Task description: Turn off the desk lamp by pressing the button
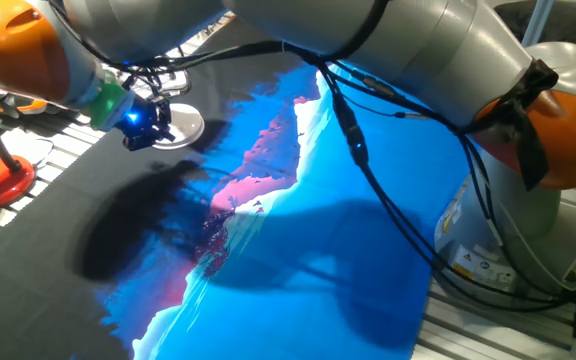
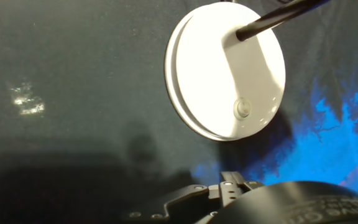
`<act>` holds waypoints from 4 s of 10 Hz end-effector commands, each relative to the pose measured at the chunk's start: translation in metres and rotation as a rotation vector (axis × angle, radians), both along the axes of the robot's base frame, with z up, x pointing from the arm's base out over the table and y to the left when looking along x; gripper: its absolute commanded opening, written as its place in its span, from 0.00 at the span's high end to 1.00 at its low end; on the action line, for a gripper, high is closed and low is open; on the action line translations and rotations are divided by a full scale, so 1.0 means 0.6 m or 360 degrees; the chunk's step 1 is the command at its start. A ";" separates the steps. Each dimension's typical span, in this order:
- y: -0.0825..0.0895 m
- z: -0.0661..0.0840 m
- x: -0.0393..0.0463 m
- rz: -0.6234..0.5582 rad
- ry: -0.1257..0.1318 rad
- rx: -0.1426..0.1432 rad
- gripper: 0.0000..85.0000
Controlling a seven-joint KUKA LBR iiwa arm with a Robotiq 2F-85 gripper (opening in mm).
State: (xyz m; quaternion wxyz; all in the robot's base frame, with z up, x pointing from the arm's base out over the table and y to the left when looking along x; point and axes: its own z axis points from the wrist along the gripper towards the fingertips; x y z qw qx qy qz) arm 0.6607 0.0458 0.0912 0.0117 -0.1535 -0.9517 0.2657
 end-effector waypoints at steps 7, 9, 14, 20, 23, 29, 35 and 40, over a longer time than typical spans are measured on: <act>-0.023 -0.005 0.009 0.0038 0.0011 -0.0138 1.00; -0.030 -0.007 0.010 0.0037 0.0009 -0.0151 1.00; -0.056 -0.017 0.016 0.0053 0.0002 -0.0163 1.00; -0.075 -0.024 0.033 0.0077 -0.0010 -0.0187 1.00; -0.080 -0.031 0.040 0.0088 -0.0014 -0.0198 1.00; -0.088 -0.035 0.045 0.0084 -0.0024 -0.0238 1.00; -0.102 -0.045 0.049 0.0109 -0.0032 -0.0227 1.00; -0.111 -0.054 0.052 0.0120 -0.0037 -0.0208 1.00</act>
